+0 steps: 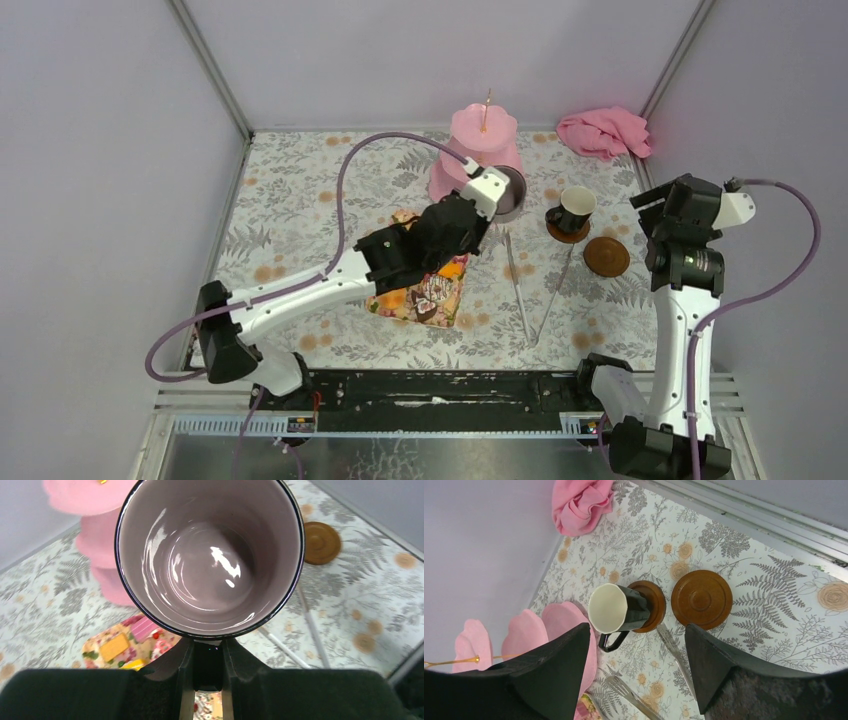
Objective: Serve the afternoon tea
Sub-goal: Move the coaster to the center of the board.
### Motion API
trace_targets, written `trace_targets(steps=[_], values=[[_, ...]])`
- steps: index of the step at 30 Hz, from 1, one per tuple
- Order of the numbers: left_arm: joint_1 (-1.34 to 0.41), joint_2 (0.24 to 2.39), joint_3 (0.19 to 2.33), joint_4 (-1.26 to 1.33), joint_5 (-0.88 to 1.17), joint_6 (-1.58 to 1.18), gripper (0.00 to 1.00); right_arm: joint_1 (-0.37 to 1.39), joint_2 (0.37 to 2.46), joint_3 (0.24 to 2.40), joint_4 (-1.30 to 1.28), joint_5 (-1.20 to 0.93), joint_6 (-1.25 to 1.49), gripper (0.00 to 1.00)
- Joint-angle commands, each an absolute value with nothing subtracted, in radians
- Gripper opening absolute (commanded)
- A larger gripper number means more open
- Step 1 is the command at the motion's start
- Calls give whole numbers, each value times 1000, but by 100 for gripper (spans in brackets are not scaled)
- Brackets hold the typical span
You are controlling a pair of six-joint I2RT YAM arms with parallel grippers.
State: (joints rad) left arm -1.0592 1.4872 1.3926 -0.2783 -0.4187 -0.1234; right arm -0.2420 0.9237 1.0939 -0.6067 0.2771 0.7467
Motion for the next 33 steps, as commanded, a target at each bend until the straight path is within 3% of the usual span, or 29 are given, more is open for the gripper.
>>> trace_targets(steps=[1, 8, 14, 27, 33], values=[[-1125, 1544, 1513, -214, -367, -74, 0, -236, 870, 1199, -672, 355, 772, 77], [-1154, 1713, 1624, -188, -253, -78, 0, -236, 866, 1382, -721, 406, 789, 77], [-1154, 1902, 1777, -148, -96, -63, 0, -236, 915, 1506, -687, 315, 715, 76], [-1074, 2297, 2252, -213, 150, -117, 0, -236, 946, 1503, -574, 240, 537, 73], [-1067, 2374, 2304, -215, 165, -129, 0, -235, 950, 1503, -557, 222, 548, 73]])
